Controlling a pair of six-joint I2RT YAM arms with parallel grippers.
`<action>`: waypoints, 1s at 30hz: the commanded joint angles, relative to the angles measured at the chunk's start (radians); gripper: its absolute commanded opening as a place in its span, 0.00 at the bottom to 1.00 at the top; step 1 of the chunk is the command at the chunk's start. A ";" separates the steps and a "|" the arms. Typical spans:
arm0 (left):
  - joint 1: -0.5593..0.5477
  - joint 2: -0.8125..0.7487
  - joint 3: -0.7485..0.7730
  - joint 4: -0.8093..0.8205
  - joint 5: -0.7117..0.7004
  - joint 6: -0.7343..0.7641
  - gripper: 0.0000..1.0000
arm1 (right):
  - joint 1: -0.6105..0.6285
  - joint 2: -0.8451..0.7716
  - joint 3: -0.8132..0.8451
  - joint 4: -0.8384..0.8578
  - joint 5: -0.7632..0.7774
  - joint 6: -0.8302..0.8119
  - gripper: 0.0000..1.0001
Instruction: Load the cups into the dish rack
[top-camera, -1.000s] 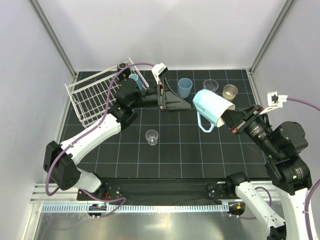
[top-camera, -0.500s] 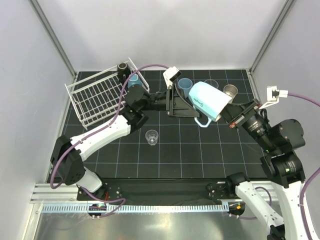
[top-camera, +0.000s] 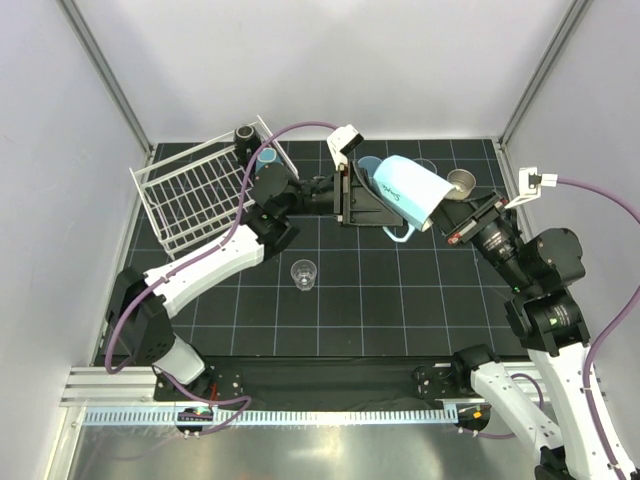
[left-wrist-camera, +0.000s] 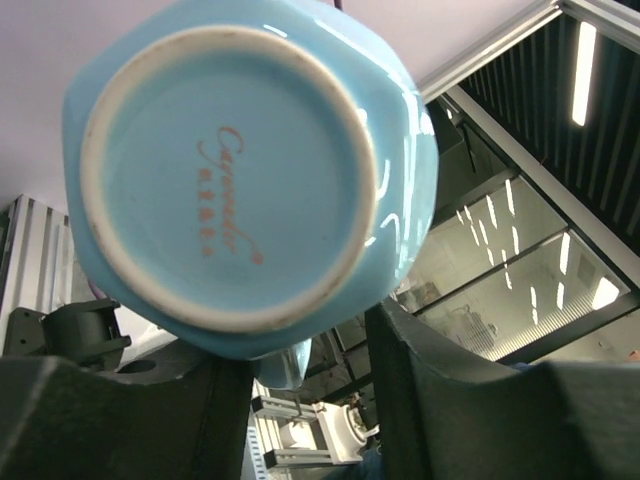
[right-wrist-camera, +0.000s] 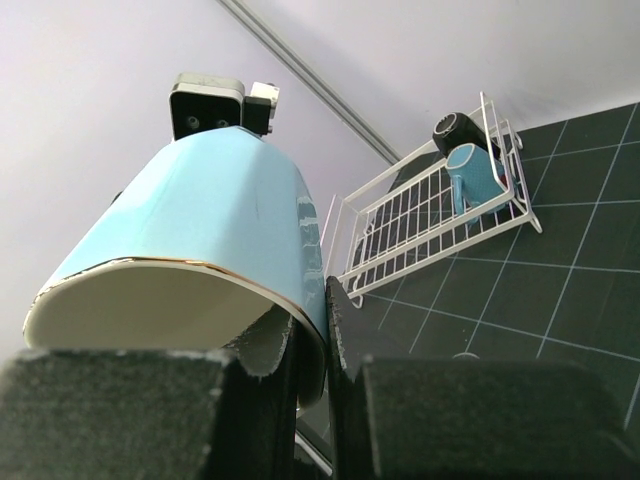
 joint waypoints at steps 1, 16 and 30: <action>-0.006 -0.006 0.049 0.060 -0.003 -0.008 0.43 | -0.004 0.017 0.005 0.142 0.030 0.028 0.04; -0.006 -0.026 0.041 -0.026 -0.067 0.038 0.00 | -0.004 0.038 -0.001 0.112 0.047 -0.007 0.04; 0.037 -0.084 0.041 -0.273 -0.123 0.191 0.00 | -0.002 0.046 0.045 -0.119 0.066 -0.130 0.45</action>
